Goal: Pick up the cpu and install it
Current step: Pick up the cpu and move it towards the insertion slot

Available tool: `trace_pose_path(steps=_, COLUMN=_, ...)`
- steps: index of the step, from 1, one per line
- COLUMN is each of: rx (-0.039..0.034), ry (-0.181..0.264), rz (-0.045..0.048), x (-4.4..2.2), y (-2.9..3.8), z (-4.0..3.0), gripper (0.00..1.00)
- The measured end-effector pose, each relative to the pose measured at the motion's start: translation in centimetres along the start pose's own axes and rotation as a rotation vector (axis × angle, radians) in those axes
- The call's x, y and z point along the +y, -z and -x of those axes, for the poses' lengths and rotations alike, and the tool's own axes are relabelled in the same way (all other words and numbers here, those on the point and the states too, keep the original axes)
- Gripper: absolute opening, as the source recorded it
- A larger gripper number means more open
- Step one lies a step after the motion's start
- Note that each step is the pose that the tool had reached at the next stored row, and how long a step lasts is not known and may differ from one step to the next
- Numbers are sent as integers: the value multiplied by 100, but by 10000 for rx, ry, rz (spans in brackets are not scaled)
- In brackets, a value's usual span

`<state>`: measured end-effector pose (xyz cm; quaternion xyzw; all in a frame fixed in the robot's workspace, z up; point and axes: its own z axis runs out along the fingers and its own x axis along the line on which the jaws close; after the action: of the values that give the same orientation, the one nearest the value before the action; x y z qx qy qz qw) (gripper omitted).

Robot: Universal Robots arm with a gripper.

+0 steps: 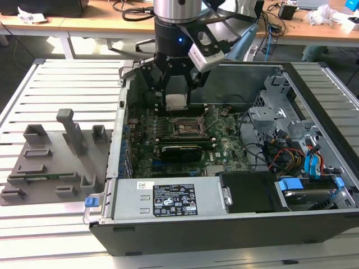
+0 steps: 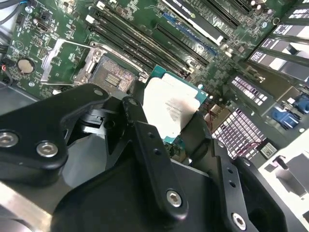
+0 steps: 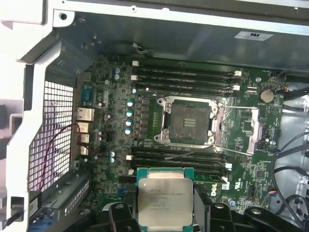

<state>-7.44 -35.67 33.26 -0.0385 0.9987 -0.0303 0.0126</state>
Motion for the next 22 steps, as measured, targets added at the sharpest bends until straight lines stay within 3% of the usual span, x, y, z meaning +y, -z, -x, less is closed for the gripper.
trace_pose_path(steps=11, rx=1, ry=1, rz=-8, x=50, y=-133, z=49, gripper=55)
trace_pose_path(steps=19, rx=5, ry=2, rz=-48, x=157, y=-212, z=206, gripper=55)
trace_pose_path(steps=22, rx=5, ry=2, rz=-67, x=188, y=-249, z=236, gripper=55)
